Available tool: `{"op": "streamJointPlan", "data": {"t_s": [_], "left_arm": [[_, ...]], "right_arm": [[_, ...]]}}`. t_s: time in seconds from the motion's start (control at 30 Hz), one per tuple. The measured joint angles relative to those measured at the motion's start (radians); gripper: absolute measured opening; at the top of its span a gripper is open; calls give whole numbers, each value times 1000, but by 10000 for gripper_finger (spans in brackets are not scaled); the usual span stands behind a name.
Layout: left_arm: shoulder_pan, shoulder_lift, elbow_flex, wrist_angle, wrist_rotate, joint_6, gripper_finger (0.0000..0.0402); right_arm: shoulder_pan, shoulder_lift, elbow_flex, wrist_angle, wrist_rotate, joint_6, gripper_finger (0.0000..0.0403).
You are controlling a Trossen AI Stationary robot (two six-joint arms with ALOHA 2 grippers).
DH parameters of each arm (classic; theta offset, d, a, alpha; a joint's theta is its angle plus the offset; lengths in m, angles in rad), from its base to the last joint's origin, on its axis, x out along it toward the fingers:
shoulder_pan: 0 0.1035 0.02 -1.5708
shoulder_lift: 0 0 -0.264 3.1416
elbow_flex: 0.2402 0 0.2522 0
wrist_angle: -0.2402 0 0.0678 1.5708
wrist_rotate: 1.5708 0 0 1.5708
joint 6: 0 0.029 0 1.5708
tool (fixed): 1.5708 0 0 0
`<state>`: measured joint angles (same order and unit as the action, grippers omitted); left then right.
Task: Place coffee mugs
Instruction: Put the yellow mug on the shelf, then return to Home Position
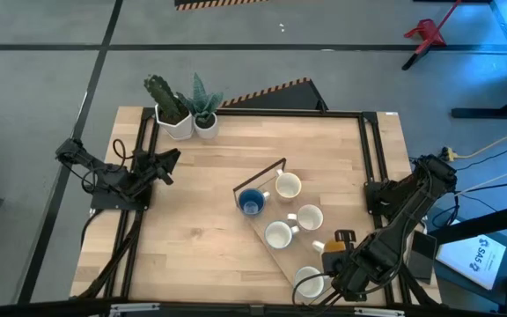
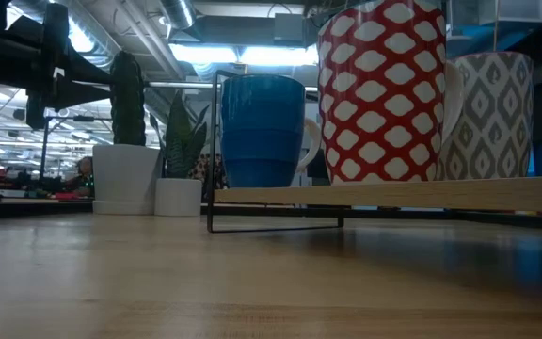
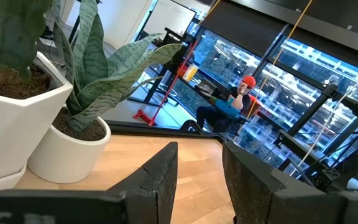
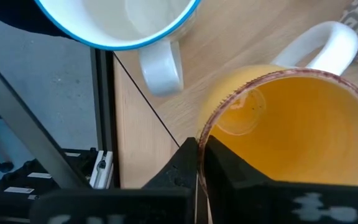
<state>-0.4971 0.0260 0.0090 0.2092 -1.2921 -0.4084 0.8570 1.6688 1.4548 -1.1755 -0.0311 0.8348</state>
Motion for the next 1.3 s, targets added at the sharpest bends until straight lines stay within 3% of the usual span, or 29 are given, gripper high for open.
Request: {"op": "streamJointPlan", "data": {"t_s": [0.97,1.17,1.3], "left_arm": [[0,0,0,-12,0,-1,121],[0,0,0,-6,4,-41,121],[0,0,0,8,66,-57,121]], "right_arm": [[0,-25,17,19,1,10,126],[0,-93,99,-51,136,1,135],[-18,-147,212,-136,418,11,135]]}}
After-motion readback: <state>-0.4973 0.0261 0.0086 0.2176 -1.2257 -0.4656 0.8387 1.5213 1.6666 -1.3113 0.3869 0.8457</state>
